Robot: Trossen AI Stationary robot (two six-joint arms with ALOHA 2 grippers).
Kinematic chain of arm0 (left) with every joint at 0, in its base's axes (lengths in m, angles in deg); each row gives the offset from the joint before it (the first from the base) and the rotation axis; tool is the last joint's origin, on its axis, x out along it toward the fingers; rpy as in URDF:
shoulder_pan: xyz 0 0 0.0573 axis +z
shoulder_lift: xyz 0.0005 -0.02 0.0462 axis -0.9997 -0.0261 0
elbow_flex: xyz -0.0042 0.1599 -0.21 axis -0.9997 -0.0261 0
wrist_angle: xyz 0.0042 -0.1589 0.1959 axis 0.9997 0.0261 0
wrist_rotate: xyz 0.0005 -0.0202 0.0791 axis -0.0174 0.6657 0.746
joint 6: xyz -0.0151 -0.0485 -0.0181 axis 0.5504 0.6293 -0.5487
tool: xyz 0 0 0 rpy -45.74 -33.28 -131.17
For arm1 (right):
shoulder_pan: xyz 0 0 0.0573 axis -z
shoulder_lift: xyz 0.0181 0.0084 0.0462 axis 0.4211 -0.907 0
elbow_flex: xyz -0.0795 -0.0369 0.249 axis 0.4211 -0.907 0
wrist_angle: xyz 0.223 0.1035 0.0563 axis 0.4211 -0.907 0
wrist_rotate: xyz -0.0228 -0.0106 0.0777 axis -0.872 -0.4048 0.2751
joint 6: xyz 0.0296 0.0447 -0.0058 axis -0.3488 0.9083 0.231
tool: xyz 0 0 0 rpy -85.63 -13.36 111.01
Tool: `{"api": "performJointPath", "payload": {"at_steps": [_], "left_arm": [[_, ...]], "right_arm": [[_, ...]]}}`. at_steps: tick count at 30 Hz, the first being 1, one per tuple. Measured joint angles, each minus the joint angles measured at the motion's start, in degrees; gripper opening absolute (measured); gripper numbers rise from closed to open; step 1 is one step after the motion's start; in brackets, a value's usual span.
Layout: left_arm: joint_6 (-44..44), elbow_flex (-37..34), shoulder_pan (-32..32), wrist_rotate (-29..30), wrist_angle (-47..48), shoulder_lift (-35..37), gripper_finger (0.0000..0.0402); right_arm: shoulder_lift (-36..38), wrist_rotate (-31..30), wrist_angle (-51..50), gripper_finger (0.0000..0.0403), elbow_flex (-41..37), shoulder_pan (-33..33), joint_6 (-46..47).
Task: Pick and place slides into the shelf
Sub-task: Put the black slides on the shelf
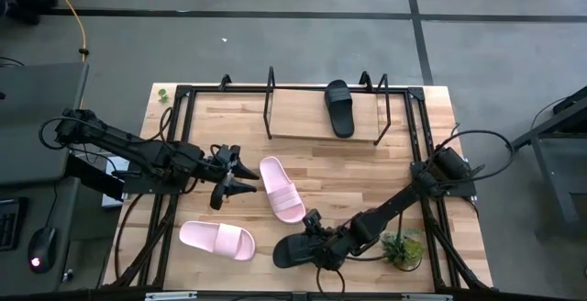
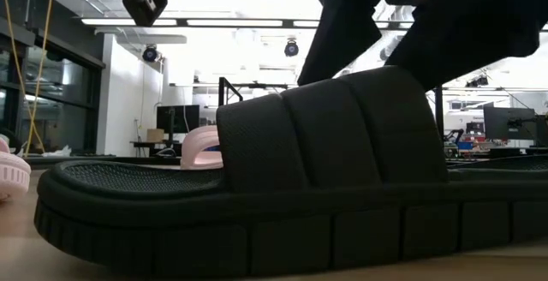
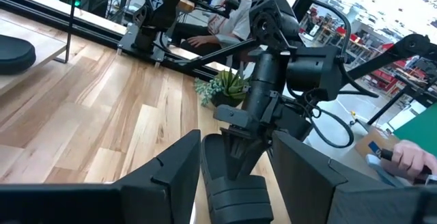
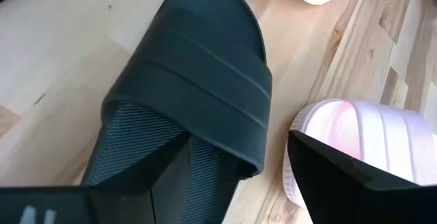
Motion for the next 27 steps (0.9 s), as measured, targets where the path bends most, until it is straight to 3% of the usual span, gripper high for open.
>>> {"api": "performJointPath", "payload": {"at_steps": [19,27], "left_arm": [[-0.09,0.00,0.00,0.00,-0.02,0.00,0.0168],[-0.09,0.00,0.00,0.00,-0.02,0.00,0.0168]], "right_arm": [[-4.57,-2.62,6.93,0.0227,0.55,0.74,-2.56],[-4.57,-2.40,7.76,0.0175,0.57,0.74,-0.68]]}}
